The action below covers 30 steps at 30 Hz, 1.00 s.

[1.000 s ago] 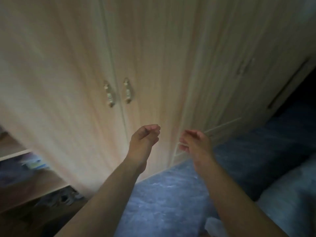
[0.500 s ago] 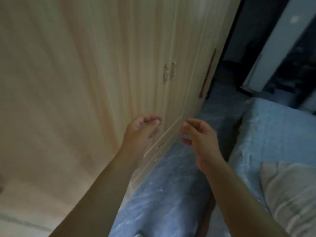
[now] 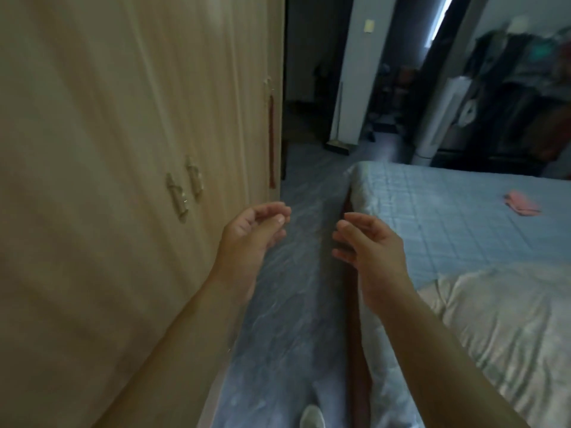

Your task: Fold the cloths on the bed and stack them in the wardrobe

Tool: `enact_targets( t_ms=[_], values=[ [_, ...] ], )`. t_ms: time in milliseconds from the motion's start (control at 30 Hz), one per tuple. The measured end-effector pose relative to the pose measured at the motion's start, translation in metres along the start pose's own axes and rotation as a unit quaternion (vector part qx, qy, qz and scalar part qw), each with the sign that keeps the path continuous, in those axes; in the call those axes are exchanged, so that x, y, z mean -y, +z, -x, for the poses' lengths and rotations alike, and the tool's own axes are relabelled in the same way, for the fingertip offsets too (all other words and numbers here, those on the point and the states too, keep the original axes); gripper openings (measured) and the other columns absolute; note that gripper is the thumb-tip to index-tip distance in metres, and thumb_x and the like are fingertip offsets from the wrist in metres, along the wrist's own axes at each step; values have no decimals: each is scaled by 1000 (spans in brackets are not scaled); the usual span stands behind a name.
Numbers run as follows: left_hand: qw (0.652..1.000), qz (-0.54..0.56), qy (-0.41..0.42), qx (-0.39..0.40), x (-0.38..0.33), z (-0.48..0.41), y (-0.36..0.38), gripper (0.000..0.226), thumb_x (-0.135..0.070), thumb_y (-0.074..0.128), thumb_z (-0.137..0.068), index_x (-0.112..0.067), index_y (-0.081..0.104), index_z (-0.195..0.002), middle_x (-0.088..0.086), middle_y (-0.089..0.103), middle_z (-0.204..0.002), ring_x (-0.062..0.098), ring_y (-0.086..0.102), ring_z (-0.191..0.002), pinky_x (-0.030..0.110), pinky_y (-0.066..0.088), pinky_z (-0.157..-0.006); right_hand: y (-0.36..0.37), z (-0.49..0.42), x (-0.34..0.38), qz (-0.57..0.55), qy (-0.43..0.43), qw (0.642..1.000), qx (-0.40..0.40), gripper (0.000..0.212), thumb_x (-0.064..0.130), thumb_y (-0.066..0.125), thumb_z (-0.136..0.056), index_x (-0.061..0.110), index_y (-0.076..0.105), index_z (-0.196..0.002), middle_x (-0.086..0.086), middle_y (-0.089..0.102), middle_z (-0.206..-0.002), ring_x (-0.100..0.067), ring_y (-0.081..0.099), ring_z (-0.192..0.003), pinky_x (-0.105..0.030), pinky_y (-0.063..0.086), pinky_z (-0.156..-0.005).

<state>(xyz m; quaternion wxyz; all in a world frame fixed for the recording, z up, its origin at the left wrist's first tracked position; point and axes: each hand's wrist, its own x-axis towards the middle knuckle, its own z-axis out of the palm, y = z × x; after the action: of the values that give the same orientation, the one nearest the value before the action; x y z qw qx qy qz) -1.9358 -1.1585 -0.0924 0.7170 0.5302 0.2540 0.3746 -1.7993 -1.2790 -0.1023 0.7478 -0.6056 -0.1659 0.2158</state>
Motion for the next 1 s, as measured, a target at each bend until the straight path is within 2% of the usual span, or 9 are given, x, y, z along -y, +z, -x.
enact_targets(
  t_ms=[167,300,567,833,1000],
  values=[
    [999,-2,-4,47,25,-96,51,17,-1,59,-99,-10,71,-107,11,75,-114,29,68,-119,32,55,-95,-20,-96,-3,-10,-18,999,-45,20,7,72,-91,6,70,-110,-8,71,-91,-23,68,-89,-45,59,-77],
    [998,-10,-19,52,34,-177,97,20,-3,59,-100,-4,69,-117,13,75,-120,27,69,-119,30,56,-93,-34,-182,7,-22,-4,998,-63,15,10,73,-90,14,71,-104,-5,72,-93,-20,70,-90,-42,60,-80],
    [997,-4,-22,70,50,-316,162,18,-3,59,-100,-8,71,-112,9,77,-115,24,71,-116,36,57,-99,-42,-331,27,-6,-10,997,-75,20,10,73,-91,10,71,-111,-6,73,-99,-20,71,-93,-40,60,-79],
    [995,-4,-38,93,89,-477,191,17,-5,61,-99,-9,71,-113,5,78,-112,20,72,-113,39,56,-101,-19,-482,11,15,-2,994,-105,22,13,74,-91,11,70,-113,-7,74,-105,-23,72,-100,-46,62,-86],
    [992,-15,-41,115,98,-591,205,16,-5,62,-99,-11,72,-110,4,78,-111,19,73,-111,41,57,-101,14,-584,12,20,-1,991,-132,18,10,71,-93,11,71,-111,-6,73,-98,-23,71,-96,-51,59,-90]
  ],
)
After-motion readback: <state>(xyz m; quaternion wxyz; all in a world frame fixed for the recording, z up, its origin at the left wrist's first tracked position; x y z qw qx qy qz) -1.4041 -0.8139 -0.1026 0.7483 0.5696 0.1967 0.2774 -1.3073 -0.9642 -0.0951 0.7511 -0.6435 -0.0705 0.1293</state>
